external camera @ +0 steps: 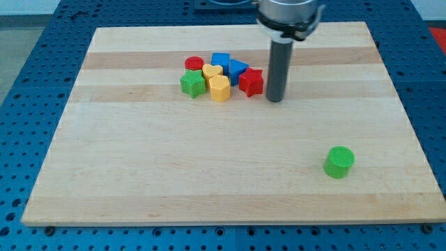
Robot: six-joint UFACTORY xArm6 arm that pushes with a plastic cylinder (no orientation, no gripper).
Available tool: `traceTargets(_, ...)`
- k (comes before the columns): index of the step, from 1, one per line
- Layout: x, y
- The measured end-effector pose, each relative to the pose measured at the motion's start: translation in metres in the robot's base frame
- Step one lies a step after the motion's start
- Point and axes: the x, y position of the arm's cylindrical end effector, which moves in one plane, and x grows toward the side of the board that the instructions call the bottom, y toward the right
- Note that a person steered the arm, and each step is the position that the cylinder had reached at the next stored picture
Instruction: Slide the green circle slightly left and up
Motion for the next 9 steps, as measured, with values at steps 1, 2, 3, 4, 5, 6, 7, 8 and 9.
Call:
traceTargets(1,-0.005,0.009)
traceTargets(2,-0.006,0.007)
traceTargets(3,-0.006,0.001)
traceTargets(4,-0.002,0.032)
traceTargets(5,0.023,0.093)
traceTargets(6,0.061,0.135)
traceTargets(7,0.101,0.141)
traceTargets(8,0.12,0.132)
traceTargets(9,0.121,0.104)
